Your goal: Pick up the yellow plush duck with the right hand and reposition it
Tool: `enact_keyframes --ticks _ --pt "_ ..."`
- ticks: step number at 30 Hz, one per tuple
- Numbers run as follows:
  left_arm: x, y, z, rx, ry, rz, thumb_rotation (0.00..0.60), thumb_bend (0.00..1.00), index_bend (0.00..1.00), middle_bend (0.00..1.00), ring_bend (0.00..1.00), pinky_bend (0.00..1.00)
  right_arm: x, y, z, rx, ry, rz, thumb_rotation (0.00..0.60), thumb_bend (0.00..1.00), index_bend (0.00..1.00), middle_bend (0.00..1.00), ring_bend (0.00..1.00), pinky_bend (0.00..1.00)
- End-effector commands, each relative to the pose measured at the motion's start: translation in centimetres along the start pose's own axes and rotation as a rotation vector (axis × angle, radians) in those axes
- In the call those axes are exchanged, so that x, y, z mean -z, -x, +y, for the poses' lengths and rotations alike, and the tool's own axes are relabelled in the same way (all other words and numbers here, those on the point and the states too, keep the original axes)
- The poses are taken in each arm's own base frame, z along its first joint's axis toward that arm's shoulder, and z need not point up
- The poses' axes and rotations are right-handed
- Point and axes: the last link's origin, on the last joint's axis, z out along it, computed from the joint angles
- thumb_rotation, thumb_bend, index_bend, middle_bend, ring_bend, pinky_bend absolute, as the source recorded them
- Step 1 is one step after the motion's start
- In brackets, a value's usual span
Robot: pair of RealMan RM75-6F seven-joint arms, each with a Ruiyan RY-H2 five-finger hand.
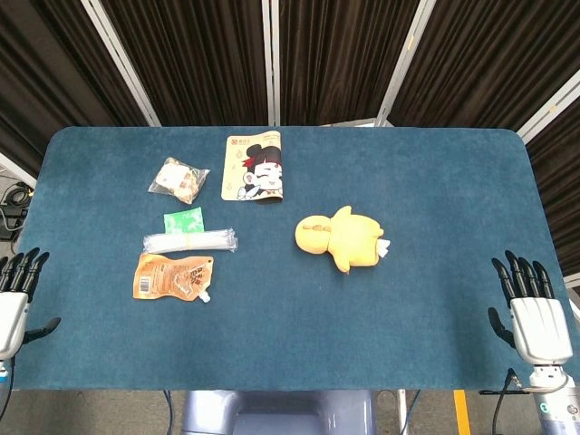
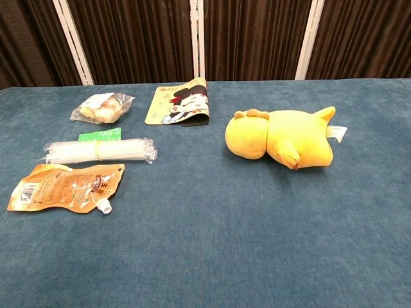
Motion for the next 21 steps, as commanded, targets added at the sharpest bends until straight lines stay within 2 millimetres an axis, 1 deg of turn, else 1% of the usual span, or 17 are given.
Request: enact_keyframes --ticks 1,2,3,4,7,9,11,12,15,16,20,21 --pt "0.0 0.0 0.0 0.003 0.0 0.0 0.6 0.13 0.0 0.0 0.0 0.0 -1.6 0.4 -0.7 -0.018 0.003 0.005 0.6 0.89 0.0 0.0 0.0 0.0" --pt "-0.1 0.0 -0.1 0.004 0.0 -0.001 0.6 0.13 0.0 0.0 0.0 0.0 -2.1 0.5 -1.0 -0.021 0.003 0.006 0.6 0.95 0.0 0.0 0.0 0.0" --pt "-0.1 0.0 -0.1 0.005 0.0 -0.001 0.6 0.13 0.0 0.0 0.0 0.0 -2.7 0.5 -1.3 -0.025 0.003 0.011 0.6 0.98 0.0 0.0 0.0 0.0" --pt "-0.1 0.0 -0.1 0.008 -0.001 -0.002 0.6 0.13 0.0 0.0 0.0 0.0 -3.8 0.5 -1.9 -0.037 0.004 0.024 0.6 1.0 0.0 0.0 0.0 0.0" --pt "-0.2 -0.1 -0.2 0.013 -0.003 0.001 0.6 0.13 0.0 0.0 0.0 0.0 -5.9 0.6 -3.5 -0.053 0.013 0.064 0.6 1.0 0.0 0.0 0.0 0.0" --pt "-0.3 0.0 -0.2 0.016 -0.005 0.002 0.6 0.13 0.0 0.0 0.0 0.0 -7.2 0.8 -4.8 -0.025 0.016 0.091 0.6 1.0 0.0 0.0 0.0 0.0" --pt "-0.4 0.0 -0.3 0.016 -0.007 0.0 0.6 0.13 0.0 0.0 0.0 0.0 -8.1 1.3 -6.6 -0.015 0.01 0.09 0.6 1.0 0.0 0.0 0.0 0.0" --pt "-0.4 0.0 -0.3 0.019 -0.009 -0.002 0.6 0.13 0.0 0.0 0.0 0.0 -8.7 1.6 -7.8 -0.014 0.002 0.08 0.6 1.0 0.0 0.0 0.0 0.0" --pt "-0.5 0.0 -0.5 0.025 -0.016 -0.002 0.6 0.13 0.0 0.0 0.0 0.0 -9.7 2.2 -10.5 -0.01 -0.024 0.058 0.6 1.0 0.0 0.0 0.0 0.0" --pt "-0.6 -0.1 -0.6 0.029 -0.02 -0.001 0.6 0.13 0.0 0.0 0.0 0.0 -10.2 2.5 -11.9 -0.008 -0.037 0.051 0.6 1.0 0.0 0.0 0.0 0.0" --pt "-0.7 0.0 -0.8 0.034 -0.024 -0.01 0.6 0.13 0.0 0.0 0.0 0.0 -11.3 3.6 -15.4 -0.015 -0.043 0.041 0.6 1.0 0.0 0.0 0.0 0.0" --pt "-0.7 0.0 -0.8 0.035 -0.023 -0.012 0.6 0.13 0.0 0.0 0.0 0.0 -11.5 3.8 -15.9 -0.015 -0.041 0.04 0.6 1.0 0.0 0.0 0.0 0.0"
